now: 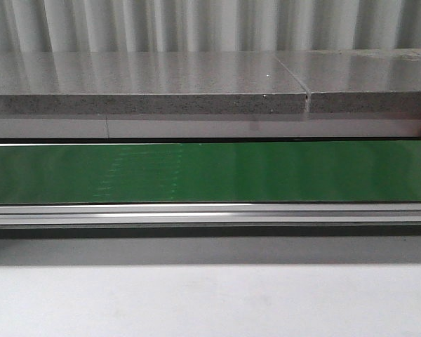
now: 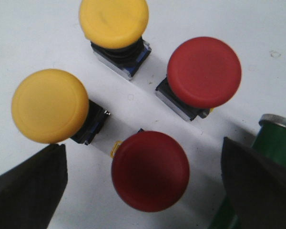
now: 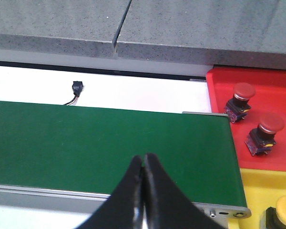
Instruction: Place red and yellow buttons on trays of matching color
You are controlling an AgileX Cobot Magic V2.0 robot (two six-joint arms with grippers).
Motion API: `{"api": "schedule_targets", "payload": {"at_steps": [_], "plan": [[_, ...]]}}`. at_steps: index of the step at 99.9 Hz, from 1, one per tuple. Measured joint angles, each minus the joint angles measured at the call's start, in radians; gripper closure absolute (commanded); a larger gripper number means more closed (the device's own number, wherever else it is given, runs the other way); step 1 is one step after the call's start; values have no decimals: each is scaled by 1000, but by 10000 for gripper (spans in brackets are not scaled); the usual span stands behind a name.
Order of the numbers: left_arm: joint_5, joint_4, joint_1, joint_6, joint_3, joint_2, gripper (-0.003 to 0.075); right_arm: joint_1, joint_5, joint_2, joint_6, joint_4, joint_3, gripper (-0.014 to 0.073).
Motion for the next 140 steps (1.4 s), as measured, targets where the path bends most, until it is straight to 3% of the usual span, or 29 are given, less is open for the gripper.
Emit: {"api": "schedule_targets", "payload": {"at_steps": [7, 14, 40, 53, 86, 112, 140], "plan": [[0, 0, 0, 0, 0, 9, 125, 0, 0, 0, 0, 0, 0, 662], [0, -2, 0, 0, 0, 15, 193, 0, 0, 0, 0, 0, 0, 662], [0, -18, 0, 0, 0, 27, 595, 0, 0, 0, 0, 0, 0, 662], [4, -18, 0, 0, 0, 27, 743, 0, 0, 0, 0, 0, 0, 662], [50, -24, -10, 24, 0, -86, 741, 0, 2, 0, 0, 0, 0, 662], [95, -34, -108, 83, 0, -275, 741, 0, 2, 0, 0, 0, 0, 662], [195, -44, -211, 102, 35, -308, 741, 0, 2, 0, 0, 0, 0, 662]]}}
